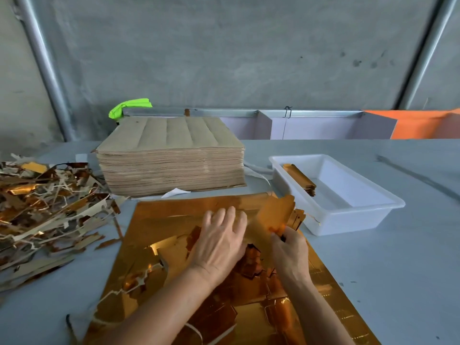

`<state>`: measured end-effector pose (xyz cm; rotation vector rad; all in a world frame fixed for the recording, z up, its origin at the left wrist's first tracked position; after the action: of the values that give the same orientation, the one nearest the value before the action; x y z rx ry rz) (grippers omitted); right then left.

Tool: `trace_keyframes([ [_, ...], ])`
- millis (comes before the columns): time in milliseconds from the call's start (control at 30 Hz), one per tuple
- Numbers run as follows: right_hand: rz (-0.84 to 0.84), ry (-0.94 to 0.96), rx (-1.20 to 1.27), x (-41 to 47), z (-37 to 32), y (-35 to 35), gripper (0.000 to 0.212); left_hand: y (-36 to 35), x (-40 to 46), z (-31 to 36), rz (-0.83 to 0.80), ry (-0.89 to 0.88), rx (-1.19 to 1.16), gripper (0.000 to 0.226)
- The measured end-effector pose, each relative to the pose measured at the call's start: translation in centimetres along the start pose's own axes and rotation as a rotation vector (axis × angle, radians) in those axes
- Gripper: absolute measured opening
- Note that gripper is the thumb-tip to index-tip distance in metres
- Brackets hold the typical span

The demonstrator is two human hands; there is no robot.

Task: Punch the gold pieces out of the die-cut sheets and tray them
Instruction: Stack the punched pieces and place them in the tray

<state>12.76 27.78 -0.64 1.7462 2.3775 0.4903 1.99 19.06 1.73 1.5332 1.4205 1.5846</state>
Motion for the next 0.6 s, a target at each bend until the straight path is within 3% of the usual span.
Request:
trace_keyframes([
  [67,-0.019,0.014,-0.008,-0.1,0.0,0.2,0.025,-0.7,0.4,-0.6,-0.106,0.005,-0.058,0.072],
  [167,-0.048,-0.022,0.005,0.2,0.2,0.8,0.022,-0.8,0.7,-1.1,-0.142,-0.007,-0.105,0.082],
  [400,-0.212,-0.051,0.059,0.0,-0.8,1.3,0.018,-1.3,0.7,-2.4,-0.085,0.009,-0.127,0.026],
  [600,-0.276,0.057,-0.098,0.3,-1.0,2.6,0.021,-1.3,1.4,-4.7,-0.099,0.119,-0.158,0.022],
])
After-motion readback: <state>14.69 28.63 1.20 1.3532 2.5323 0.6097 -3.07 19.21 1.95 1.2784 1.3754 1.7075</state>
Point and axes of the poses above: each hand's wrist, its own x-axis towards the middle knuckle, its own y-axis out of the back of the hand, z = x × y, the point moved 5 cm from there along x, towards the middle knuckle, and after that the axes turned 2 degrees about -z, right-handed, at the moved point
